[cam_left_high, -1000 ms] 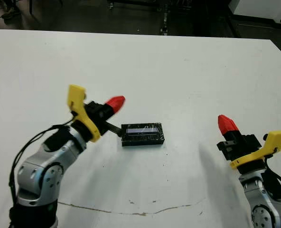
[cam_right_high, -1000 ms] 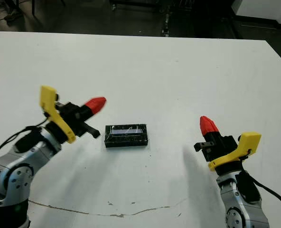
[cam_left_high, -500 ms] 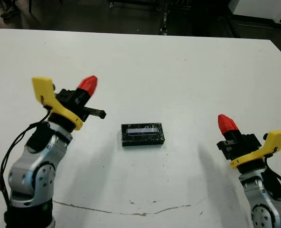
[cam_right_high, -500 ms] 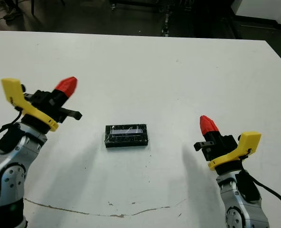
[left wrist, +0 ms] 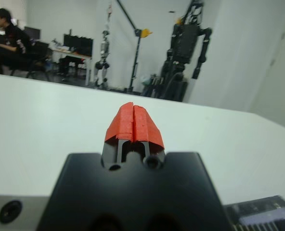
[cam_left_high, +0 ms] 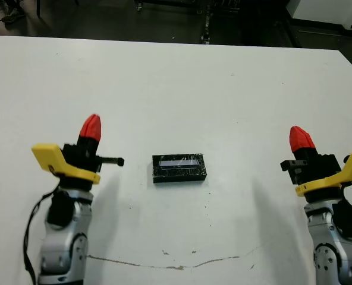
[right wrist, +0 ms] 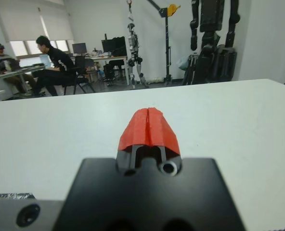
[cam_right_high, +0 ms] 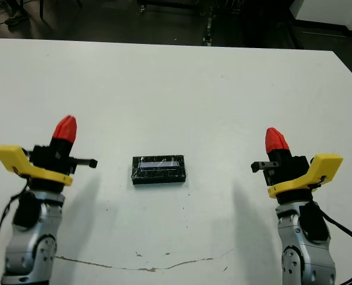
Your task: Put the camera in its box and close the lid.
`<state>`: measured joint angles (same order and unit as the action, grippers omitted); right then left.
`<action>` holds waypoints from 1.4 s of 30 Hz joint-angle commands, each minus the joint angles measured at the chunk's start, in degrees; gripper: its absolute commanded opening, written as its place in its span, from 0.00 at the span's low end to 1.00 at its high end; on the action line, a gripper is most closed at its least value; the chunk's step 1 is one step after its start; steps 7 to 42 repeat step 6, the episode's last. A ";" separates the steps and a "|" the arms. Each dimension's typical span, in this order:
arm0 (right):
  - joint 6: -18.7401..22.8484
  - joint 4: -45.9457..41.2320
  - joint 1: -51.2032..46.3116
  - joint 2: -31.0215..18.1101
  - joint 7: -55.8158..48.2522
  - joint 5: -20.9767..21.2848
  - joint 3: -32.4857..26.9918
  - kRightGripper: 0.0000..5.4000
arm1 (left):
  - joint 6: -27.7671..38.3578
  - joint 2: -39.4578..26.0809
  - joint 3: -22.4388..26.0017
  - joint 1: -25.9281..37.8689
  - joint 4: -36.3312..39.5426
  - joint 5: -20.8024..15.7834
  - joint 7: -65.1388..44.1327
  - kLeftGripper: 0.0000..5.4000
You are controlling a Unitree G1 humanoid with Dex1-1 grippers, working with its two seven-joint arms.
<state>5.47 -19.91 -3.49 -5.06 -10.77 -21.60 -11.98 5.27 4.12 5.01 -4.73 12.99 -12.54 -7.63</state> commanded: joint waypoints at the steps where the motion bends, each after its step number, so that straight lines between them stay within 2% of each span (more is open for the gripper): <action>1: -1.49 -0.16 0.44 0.37 1.31 1.85 0.55 0.00 | 0.25 0.29 -0.64 -0.78 -0.93 1.65 1.76 0.00; 42: -2.12 0.40 0.17 0.85 0.47 1.98 1.83 0.00 | 0.60 0.10 -0.98 -0.44 -1.74 2.15 2.17 0.00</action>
